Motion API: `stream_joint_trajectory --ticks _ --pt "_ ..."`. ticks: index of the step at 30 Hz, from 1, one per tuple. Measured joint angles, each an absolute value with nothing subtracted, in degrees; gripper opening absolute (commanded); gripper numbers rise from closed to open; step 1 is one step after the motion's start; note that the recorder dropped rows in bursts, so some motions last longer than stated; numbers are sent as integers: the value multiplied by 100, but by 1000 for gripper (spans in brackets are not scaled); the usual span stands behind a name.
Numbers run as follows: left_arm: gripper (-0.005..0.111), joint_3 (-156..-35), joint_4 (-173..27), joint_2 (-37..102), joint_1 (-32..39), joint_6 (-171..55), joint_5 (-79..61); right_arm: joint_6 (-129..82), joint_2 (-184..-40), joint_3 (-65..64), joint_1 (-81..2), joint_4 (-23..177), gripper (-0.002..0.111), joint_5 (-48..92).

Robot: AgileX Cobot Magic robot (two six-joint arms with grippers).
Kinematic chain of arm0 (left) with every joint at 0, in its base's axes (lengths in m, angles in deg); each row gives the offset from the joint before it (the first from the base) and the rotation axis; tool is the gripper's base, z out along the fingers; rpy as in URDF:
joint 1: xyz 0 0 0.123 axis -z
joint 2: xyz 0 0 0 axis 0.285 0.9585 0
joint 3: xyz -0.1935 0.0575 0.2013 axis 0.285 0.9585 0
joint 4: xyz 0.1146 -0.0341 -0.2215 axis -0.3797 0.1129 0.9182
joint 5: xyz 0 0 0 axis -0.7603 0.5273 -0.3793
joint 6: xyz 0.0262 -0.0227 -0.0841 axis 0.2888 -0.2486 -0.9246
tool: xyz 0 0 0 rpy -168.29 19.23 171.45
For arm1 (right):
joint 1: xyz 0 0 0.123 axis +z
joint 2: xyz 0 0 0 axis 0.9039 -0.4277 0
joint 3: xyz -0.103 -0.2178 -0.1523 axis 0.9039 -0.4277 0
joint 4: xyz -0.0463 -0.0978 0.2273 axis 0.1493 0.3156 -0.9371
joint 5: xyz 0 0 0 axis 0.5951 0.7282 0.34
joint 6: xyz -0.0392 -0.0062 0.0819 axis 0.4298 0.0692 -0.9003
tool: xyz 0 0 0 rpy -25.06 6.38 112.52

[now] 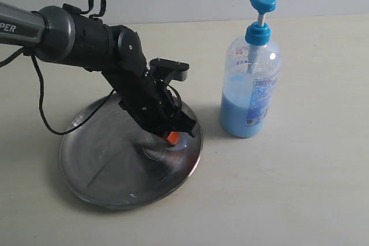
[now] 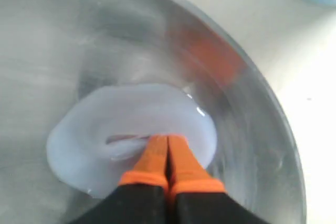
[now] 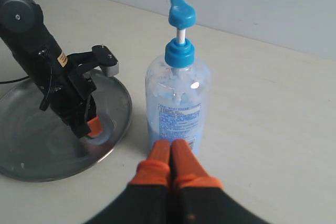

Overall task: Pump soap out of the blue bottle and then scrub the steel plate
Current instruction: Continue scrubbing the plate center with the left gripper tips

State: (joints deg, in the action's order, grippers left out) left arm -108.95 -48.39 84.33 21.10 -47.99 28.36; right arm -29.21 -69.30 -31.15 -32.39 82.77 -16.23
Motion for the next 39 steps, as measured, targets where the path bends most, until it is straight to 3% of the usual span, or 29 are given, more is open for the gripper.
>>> stream_joint_trajectory --ticks 19,31,39 --pt "0 -10877 -4880 8452 1608 -4989 2778 -2921 -6930 -3115 -3239 8273 0 -1627" --pt "0 -10901 -4744 8442 1807 -4910 3543 -2921 -6930 -3115 -3239 8263 0 -1637" --pt "0 -10867 -4101 8474 2058 -4675 2902 -2921 -6930 -3115 -3239 8263 0 -1637"
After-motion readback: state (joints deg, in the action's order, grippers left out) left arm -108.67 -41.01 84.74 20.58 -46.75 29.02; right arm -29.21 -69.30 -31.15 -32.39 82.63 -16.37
